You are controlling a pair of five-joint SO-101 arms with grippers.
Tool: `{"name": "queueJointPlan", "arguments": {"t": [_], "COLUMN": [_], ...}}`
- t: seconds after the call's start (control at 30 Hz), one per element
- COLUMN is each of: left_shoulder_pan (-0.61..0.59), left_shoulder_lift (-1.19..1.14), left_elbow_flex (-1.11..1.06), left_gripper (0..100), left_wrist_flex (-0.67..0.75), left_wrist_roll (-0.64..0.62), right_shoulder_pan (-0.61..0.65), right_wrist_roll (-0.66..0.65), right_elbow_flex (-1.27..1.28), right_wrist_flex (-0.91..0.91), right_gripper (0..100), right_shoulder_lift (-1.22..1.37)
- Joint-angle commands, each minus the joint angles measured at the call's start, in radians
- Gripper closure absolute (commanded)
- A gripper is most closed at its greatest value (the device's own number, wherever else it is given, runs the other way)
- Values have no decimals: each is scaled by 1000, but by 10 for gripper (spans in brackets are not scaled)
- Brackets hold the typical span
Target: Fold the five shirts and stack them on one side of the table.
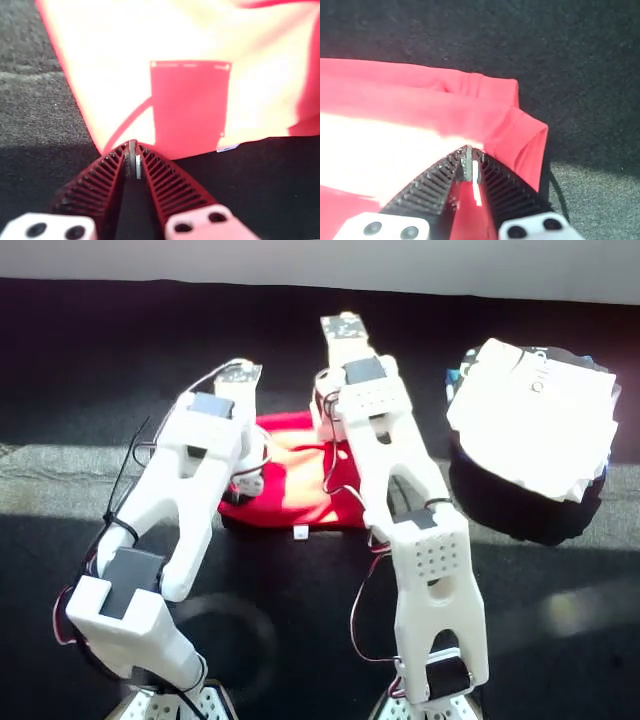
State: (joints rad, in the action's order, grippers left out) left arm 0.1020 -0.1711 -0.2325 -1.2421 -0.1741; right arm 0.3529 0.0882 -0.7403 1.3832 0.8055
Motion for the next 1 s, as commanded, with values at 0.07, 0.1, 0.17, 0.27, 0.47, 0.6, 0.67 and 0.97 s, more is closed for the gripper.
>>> {"name": "queueJointPlan", "arguments": {"t": [0.07,0.1,0.17,0.27,0.47,0.6,0.67,0.97], "left_shoulder_pan": [-21,-21,-30,-36,-36,-36,-38,-148], "left_shoulder_lift": [59,59,59,70,70,70,70,71], "left_elbow_flex": [-145,-163,-177,-147,65,183,217,325], "left_gripper": [991,991,991,991,988,986,986,986], "left_wrist_flex": [103,121,132,129,-40,-169,-209,-344], "left_wrist_roll": [29,37,41,41,40,44,44,46], "right_shoulder_pan": [-62,-68,-71,-65,-61,-31,-16,-8], "right_wrist_roll": [-28,-58,-120,-173,-175,-181,-180,-178], "right_elbow_flex": [-77,-96,-116,-127,-211,-266,-260,-268], "right_wrist_flex": [-36,-41,-59,-54,64,84,51,-111], "right_gripper": [992,992,992,992,989,943,914,915], "right_shoulder_lift": [2,4,4,4,-31,-16,24,179]}}
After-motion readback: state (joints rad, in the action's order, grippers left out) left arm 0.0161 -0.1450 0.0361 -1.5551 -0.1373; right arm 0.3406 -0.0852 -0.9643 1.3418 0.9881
